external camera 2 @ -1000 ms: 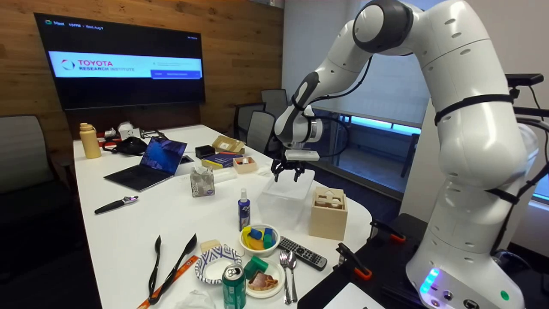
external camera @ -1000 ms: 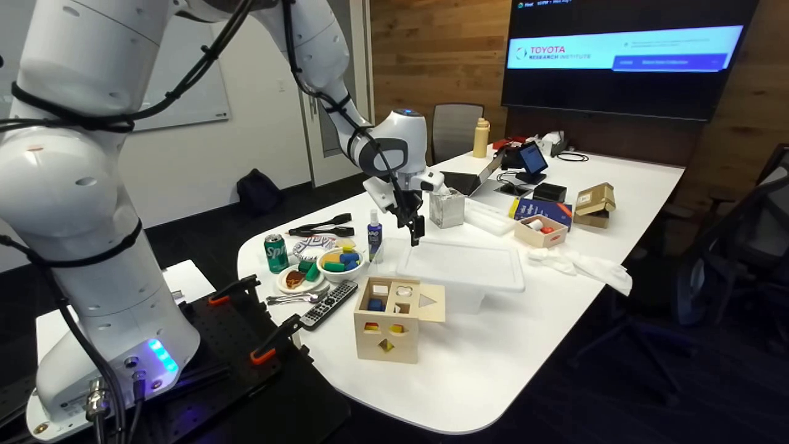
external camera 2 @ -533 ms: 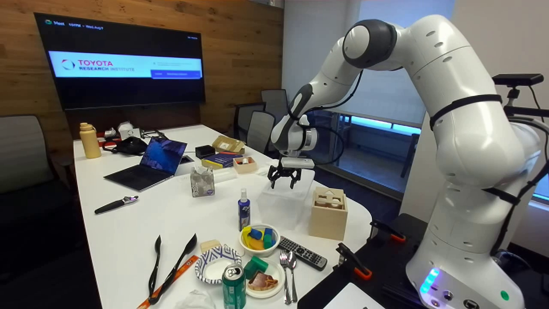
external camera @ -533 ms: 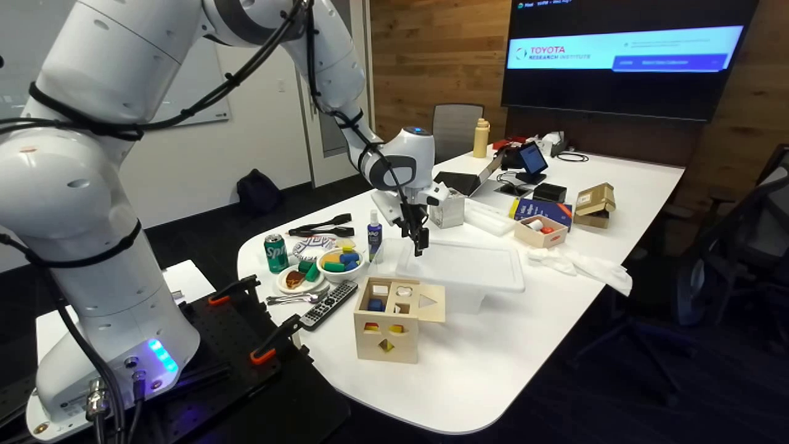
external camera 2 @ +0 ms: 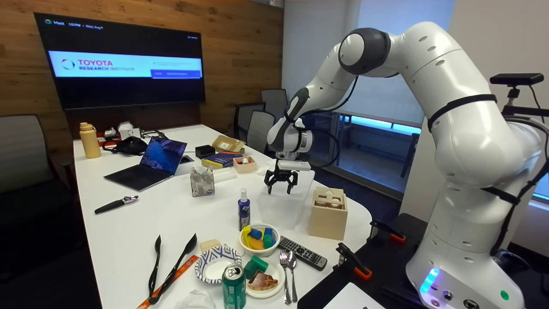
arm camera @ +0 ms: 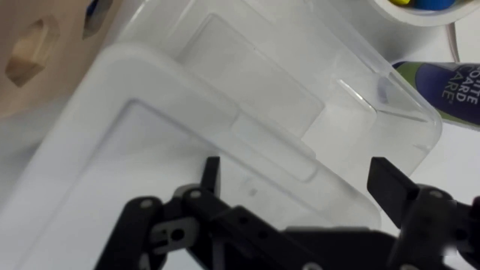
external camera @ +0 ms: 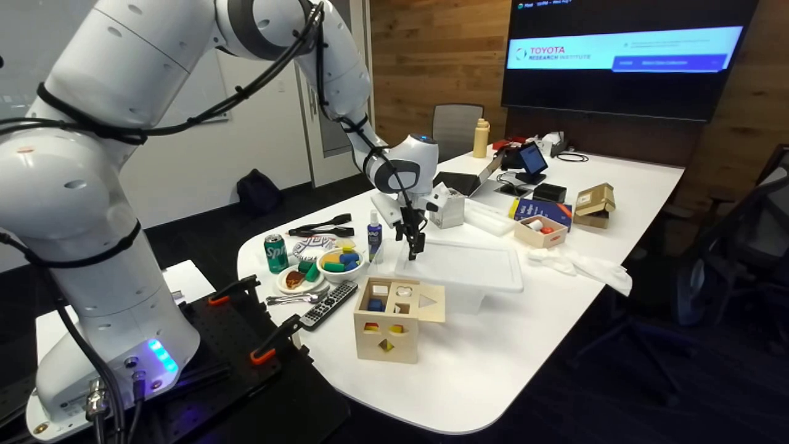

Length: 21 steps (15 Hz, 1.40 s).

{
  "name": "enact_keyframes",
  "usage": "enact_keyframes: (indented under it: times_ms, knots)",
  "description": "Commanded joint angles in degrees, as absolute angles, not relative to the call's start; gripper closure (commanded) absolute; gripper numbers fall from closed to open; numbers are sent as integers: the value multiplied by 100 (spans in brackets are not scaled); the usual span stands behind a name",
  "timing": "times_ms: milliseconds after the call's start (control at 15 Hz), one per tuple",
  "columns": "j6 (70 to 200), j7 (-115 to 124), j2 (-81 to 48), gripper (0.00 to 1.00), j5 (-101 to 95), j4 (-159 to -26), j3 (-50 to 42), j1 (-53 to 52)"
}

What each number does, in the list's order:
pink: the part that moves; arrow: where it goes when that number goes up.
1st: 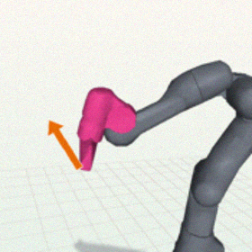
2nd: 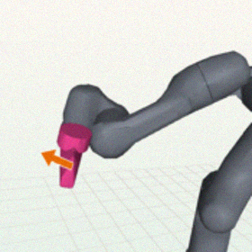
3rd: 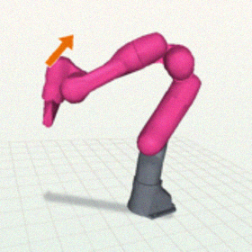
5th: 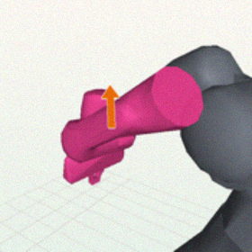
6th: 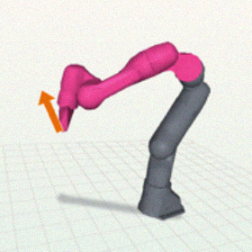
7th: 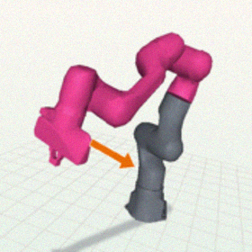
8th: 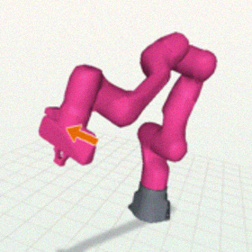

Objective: Close the big lunchbox

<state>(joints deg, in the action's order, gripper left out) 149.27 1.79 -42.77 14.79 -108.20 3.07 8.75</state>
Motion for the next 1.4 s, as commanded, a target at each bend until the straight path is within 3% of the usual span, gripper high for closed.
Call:
enact_keyframes:
  times_ms: [0,1333]
  knots:
    - [14221,-222,-4324,0,1640,-10561,590,1149]
    - [12351,-984,-4878,0,1707,-9703,765,1104]
